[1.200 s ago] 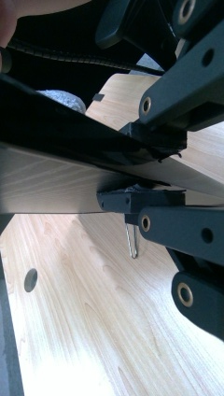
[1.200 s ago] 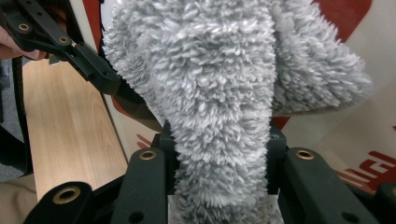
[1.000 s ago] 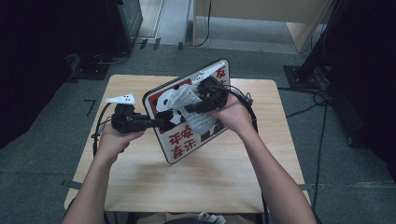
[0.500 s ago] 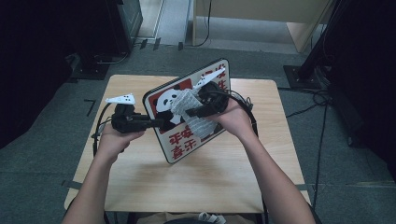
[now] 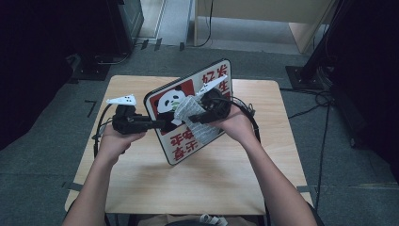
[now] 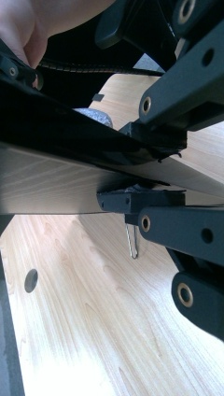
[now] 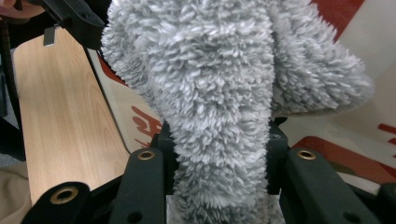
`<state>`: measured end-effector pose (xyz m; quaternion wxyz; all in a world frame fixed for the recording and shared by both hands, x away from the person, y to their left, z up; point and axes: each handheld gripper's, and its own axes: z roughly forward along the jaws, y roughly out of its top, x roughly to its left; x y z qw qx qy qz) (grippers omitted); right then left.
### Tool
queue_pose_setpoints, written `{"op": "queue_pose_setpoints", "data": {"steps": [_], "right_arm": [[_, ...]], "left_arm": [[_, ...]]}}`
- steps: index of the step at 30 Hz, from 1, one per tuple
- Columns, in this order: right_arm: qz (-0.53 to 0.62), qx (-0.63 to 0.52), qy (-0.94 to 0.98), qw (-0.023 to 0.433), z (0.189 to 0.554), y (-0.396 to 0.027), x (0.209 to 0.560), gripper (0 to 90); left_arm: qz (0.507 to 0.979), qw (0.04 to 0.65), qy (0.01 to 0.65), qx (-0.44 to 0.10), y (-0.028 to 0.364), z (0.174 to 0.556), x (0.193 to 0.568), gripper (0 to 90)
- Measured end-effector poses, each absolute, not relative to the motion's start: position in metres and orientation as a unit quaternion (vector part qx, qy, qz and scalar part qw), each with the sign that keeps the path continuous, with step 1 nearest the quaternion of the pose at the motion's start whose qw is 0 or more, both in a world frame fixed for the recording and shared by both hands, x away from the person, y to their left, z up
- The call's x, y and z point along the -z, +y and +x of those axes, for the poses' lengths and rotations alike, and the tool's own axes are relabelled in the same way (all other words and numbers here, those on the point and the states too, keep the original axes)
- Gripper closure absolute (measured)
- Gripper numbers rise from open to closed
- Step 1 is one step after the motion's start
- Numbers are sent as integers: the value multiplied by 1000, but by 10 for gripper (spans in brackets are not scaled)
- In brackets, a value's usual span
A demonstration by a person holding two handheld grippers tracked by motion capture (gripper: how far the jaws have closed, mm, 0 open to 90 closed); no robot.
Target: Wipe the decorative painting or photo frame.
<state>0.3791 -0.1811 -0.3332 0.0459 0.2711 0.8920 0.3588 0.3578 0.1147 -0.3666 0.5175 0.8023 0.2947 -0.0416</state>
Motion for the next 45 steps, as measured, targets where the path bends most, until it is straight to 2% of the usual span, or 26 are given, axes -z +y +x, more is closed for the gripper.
{"op": "queue_pose_setpoints", "data": {"steps": [45], "right_arm": [[285,-343,895,20,371,-190,384,622]], "left_arm": [[802,518,295,41,115,358,367,759]]}}
